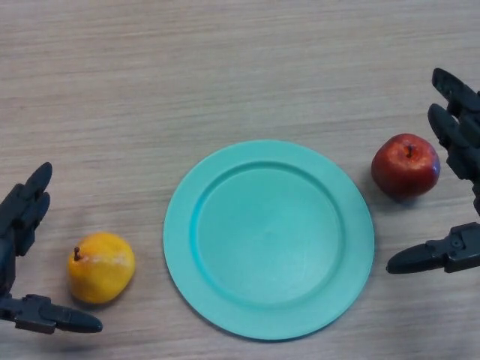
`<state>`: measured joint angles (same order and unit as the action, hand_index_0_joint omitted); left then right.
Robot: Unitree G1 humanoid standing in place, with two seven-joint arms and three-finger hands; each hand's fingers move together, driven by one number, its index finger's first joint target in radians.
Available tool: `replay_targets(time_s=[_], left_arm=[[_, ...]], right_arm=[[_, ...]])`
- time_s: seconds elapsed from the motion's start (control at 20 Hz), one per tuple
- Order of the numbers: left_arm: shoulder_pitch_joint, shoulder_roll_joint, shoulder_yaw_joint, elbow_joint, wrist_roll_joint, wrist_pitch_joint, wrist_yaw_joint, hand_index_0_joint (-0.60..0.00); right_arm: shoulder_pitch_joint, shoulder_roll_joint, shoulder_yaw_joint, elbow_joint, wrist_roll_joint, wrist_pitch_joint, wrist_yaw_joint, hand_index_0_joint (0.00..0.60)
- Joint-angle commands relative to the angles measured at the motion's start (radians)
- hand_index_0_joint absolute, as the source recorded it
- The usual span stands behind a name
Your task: Pick up the yellow pear and place it on the plate
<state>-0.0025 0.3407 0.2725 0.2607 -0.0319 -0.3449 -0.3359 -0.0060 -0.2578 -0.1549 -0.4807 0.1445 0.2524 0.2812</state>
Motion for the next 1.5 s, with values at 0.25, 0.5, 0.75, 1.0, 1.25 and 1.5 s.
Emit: replay_targets(time_s=[0.25,0.5,0.75,1.0,1.25,1.5], left_arm=[[-0.027,0.031,-0.014,0.007,-0.028,-0.216,0.039,-0.249],[-0.093,0.044,-0.08,0.206,0.266,-0.389,0.213,-0.6],[-0.099,0.054,-0.086,0.192,0.316,-0.321,0.393,-0.6],[-0.057,0.057,-0.016,-0.128,0.131,-0.176,0.198,-0.6],[-0.065,0.008,-0.073,-0.392,0.116,0.029,0.086,-0.6],[-0.092,-0.084,-0.274,-0.361,0.261,0.057,0.067,-0.6]], right_arm=[[-0.024,-0.034,-0.065,-0.066,0.008,-0.149,-0.041,0.0],[0.007,-0.031,-0.103,-0.123,0.023,-0.109,-0.04,0.0],[0.016,-0.032,-0.129,-0.143,0.044,-0.11,-0.037,0.0],[0.024,-0.028,-0.133,-0.153,0.032,-0.109,-0.037,0.0],[0.021,-0.026,-0.132,-0.151,0.033,-0.11,-0.048,0.0],[0.014,-0.032,-0.134,-0.174,0.052,-0.082,-0.043,0.0]])
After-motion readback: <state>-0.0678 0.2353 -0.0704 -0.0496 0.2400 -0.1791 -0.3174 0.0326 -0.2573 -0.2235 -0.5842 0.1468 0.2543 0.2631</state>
